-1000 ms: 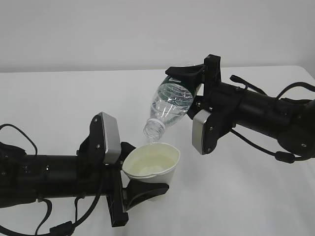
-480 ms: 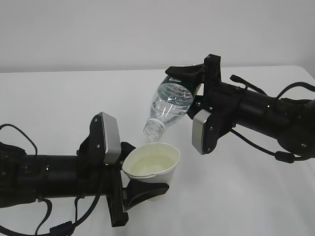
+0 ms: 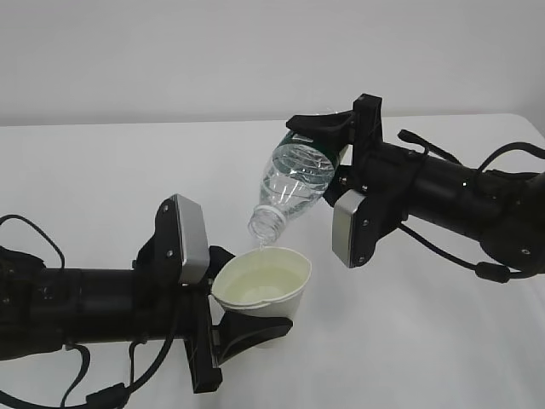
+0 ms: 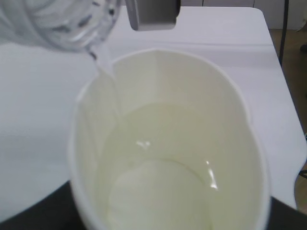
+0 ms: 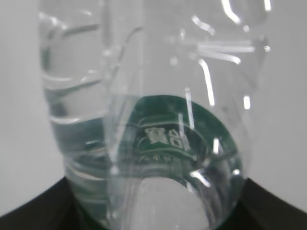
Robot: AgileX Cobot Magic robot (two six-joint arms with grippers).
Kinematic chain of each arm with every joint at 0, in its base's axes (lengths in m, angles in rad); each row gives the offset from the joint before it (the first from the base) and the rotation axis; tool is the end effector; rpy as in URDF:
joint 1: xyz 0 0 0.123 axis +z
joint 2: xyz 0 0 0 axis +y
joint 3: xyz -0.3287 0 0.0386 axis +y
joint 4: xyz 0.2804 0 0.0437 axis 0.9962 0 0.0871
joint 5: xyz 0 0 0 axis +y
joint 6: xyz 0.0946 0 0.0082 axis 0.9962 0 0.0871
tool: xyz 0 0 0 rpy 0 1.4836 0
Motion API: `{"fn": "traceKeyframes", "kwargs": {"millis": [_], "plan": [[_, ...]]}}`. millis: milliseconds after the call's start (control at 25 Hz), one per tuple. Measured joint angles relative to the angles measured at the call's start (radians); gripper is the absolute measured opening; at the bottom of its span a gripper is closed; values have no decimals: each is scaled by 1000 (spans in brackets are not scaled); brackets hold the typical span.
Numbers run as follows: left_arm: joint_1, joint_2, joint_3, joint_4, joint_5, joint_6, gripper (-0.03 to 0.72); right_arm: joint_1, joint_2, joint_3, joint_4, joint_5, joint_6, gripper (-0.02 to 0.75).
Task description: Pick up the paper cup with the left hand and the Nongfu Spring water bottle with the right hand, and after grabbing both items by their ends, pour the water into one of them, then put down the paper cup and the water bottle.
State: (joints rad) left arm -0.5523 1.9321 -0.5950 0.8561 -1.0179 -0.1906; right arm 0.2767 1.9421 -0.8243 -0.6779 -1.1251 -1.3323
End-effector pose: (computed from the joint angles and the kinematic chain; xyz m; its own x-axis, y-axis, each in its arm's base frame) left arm 0.2453 -0.2228 0.1235 -0.0250 0.3271 -0.9447 0.9668 0.2484 0.0604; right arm 0.3658 0.1597 0.1815 0.7670 -0.6354 0.0898 0.0639 -0.0637 -0.9959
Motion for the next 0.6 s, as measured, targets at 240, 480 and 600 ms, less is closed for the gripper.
{"fn": "traceKeyframes", "kwargs": {"millis": [240,480,600], "plan": [[0,0,0,0,0,0,426,0,0,0,0,0,0,456],[0,0,0,0,0,0,426,0,0,0,0,0,-2,456],[0,0,0,0,2,0,426,0,0,0,0,0,-2,456]]}}
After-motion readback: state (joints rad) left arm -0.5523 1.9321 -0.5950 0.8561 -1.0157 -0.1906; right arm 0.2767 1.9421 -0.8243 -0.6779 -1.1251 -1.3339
